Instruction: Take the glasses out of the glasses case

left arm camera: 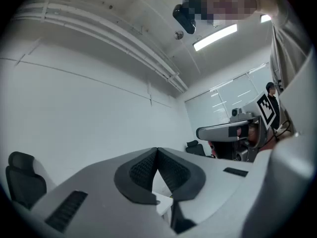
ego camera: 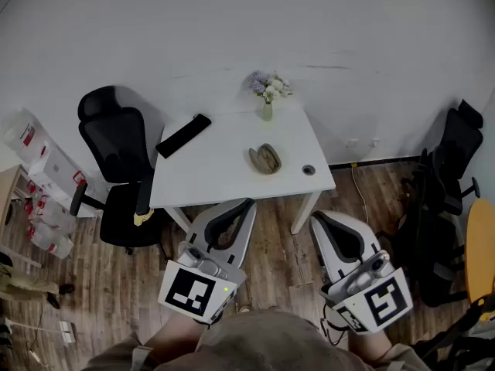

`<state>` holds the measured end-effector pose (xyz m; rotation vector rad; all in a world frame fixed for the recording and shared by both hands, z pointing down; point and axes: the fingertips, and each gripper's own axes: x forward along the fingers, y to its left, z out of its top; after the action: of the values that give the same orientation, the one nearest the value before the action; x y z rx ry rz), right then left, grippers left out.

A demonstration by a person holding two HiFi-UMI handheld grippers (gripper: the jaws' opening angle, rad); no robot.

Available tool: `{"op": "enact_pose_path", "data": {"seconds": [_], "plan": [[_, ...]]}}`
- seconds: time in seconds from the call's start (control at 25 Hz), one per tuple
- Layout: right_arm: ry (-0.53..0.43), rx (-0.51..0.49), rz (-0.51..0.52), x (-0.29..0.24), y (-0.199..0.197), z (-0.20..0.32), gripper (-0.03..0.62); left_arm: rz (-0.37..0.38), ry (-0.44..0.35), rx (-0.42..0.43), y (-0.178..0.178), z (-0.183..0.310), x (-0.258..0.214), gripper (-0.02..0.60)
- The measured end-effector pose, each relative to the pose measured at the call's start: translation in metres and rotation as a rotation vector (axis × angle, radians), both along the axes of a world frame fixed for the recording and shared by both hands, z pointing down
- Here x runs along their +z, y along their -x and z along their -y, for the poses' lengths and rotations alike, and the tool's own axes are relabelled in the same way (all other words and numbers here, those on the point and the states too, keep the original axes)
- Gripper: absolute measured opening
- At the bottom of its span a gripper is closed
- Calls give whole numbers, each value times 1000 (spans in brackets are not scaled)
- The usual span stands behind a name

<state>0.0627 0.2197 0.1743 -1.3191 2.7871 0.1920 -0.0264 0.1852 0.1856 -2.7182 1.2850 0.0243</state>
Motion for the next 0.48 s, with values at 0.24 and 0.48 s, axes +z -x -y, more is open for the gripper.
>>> {"op": "enact_pose_path", "data": {"seconds": [0.24,0.48], "plan": [[-11,7,12,-4,-13,2,31,-1,0,9,-15,0,1,15],[1,-21,31,5,-23,2,31,30,1,-17,-20,1,7,15]]}}
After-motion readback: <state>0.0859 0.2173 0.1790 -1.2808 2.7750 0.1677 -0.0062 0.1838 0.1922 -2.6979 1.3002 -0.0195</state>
